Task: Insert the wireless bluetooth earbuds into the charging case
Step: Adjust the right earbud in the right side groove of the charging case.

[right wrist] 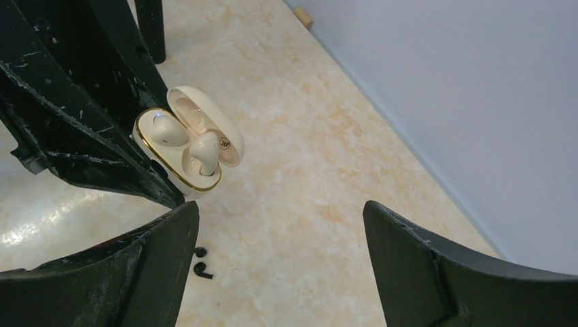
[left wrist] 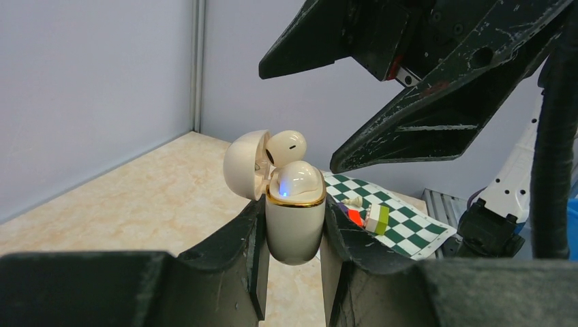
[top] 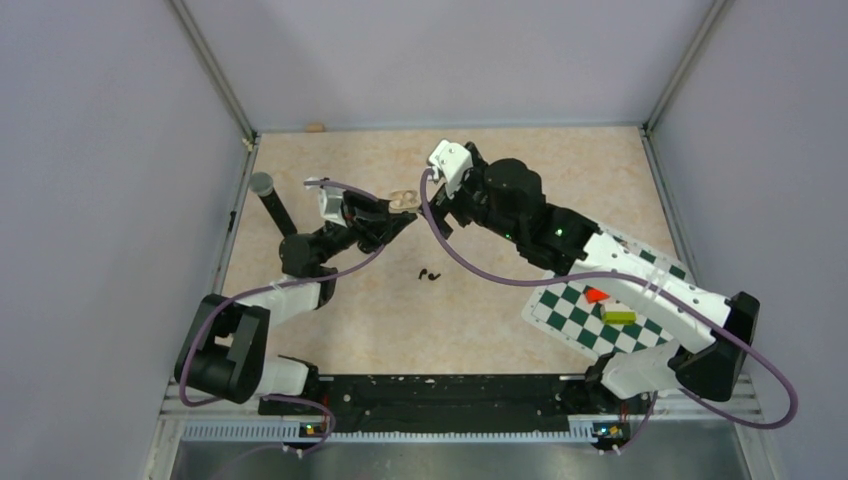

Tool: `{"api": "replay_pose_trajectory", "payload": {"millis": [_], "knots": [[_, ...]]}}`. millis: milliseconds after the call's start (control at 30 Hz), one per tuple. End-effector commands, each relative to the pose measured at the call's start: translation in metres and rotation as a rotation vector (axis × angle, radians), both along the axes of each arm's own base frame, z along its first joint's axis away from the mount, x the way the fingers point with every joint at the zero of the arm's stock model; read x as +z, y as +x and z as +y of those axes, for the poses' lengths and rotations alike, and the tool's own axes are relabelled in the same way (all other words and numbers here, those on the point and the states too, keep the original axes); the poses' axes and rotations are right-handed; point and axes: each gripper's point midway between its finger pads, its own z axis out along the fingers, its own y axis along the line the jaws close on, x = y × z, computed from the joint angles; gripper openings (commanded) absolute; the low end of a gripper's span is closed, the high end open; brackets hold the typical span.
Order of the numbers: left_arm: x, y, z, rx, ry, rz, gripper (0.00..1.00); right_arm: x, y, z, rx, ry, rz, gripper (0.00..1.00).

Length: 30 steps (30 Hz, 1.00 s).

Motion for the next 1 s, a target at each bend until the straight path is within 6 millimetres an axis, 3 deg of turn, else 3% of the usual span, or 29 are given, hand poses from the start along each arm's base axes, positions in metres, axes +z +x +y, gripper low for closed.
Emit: {"api": "replay_pose_trajectory", "payload": {"millis": [0, 233, 400, 633, 967], "knots": [[0.025, -0.018, 0.004, -0.003, -0.027, -0.154, 0.0, 0.044, -0.007, 0.002, 0.026, 0.12, -0.023, 0.89], [0.02, -0.018, 0.002, -0.016, -0.008, -0.154, 0.0, 0.048, -0.018, 0.013, 0.087, 0.171, 0.034, 0.89], [0.017, -0.018, 0.0, -0.019, 0.004, -0.154, 0.0, 0.05, -0.011, 0.019, 0.058, 0.2, 0.071, 0.89], [0.018, -0.02, 0.0, -0.028, 0.007, -0.157, 0.0, 0.036, 0.008, 0.017, -0.029, 0.169, 0.051, 0.9], [0.015, -0.019, -0.002, -0.036, 0.016, -0.15, 0.0, 0.036, 0.008, 0.021, -0.036, 0.178, 0.06, 0.9]]}}
